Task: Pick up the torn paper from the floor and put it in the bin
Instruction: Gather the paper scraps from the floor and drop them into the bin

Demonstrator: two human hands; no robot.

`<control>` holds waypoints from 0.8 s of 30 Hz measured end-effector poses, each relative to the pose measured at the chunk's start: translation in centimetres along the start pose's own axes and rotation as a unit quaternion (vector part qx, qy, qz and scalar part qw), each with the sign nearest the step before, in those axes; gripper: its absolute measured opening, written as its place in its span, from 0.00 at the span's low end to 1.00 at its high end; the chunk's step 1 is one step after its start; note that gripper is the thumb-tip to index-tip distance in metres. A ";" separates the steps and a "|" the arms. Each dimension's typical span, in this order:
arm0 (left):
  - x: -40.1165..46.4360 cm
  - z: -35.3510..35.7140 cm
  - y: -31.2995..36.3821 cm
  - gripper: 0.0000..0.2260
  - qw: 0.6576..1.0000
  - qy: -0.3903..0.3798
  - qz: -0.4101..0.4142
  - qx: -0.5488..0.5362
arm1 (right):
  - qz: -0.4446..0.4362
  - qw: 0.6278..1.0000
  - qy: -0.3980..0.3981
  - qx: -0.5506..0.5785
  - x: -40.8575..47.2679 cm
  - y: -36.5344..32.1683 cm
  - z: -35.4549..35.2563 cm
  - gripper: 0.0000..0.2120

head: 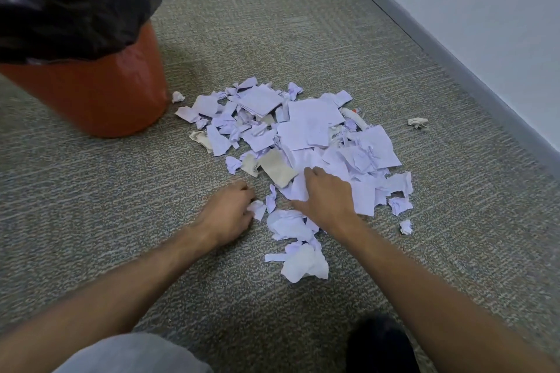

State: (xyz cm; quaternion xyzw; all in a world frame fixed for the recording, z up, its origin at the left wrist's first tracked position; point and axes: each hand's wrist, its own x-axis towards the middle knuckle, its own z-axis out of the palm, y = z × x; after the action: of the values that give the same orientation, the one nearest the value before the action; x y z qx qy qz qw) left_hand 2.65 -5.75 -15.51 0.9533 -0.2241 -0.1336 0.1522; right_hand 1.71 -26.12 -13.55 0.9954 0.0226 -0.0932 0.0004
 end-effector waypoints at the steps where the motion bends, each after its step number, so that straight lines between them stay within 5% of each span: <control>1: 0.0 0.0 0.0 0.10 1.000 0.005 0.001 -0.010 | 0.001 1.000 0.012 0.006 -0.1 0.0 0.1 0.22; 7: 0.2 -0.8 -0.2 0.05 0.992 0.042 -0.055 -0.106 | 0.000 0.996 0.078 0.038 -0.3 1.3 0.3 0.07; 12: 1.1 -3.7 -0.2 0.04 0.975 0.105 -0.094 -0.173 | 0.027 0.975 0.162 0.147 0.0 2.7 -1.8 0.09; 19: 2.0 -10.5 -0.1 0.01 0.946 0.219 -0.087 -0.224 | 0.000 0.863 0.211 0.459 1.0 0.9 -9.4 0.13; 24: 1.1 -17.1 -1.1 0.10 0.912 0.338 -0.062 -0.225 | -0.032 0.803 0.223 0.552 3.2 -3.0 -14.5 0.02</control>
State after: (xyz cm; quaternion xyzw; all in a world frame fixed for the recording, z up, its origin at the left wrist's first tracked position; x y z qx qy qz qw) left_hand 9.57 -1.44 -0.38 0.8940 -0.0633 0.1410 0.4205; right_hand 7.38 -22.90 0.08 0.8193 -0.0019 0.1343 -0.5574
